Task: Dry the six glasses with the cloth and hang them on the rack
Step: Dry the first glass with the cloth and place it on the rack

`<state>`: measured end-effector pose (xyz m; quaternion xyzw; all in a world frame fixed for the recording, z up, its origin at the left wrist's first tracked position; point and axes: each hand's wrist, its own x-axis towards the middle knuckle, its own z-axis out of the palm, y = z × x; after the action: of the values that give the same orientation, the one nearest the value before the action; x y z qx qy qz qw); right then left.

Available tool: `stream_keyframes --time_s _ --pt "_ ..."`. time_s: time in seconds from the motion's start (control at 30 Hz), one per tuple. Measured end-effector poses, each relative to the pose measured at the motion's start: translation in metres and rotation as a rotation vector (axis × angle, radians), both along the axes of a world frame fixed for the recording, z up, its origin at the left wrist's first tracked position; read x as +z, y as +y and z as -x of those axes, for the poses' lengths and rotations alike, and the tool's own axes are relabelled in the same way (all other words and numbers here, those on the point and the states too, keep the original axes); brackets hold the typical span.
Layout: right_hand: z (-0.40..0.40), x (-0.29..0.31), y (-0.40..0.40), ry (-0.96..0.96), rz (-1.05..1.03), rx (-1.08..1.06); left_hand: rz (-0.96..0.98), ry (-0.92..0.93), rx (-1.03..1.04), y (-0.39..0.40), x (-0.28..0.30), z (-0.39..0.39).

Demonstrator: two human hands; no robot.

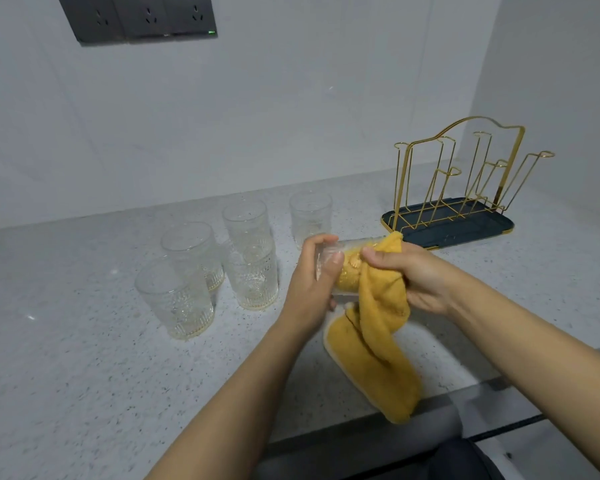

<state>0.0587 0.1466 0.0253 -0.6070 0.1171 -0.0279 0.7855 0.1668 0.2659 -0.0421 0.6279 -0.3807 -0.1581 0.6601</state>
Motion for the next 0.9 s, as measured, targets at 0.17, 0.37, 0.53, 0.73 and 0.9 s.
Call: stream_keyframes --time_s 0.17,0.37,0.53,0.73,0.9 --pt "0.002 0.005 0.012 -0.033 0.478 0.152 0.106 0.128 0.072 -0.001 0.011 0.002" --pt "-0.002 0.002 0.015 -0.122 1.09 0.306 -0.069 0.303 0.002 0.003 0.013 -0.008" --pt "0.0 0.014 0.006 -0.003 0.146 0.006 0.042 0.07 0.006 0.003 0.006 0.0" --pt "0.005 0.009 0.018 -0.042 0.79 0.244 0.057 0.199 0.039 -0.001 0.015 -0.001" --pt "0.005 0.004 0.013 -0.092 1.099 0.333 -0.169 0.343 -0.066 0.0 0.013 -0.006"
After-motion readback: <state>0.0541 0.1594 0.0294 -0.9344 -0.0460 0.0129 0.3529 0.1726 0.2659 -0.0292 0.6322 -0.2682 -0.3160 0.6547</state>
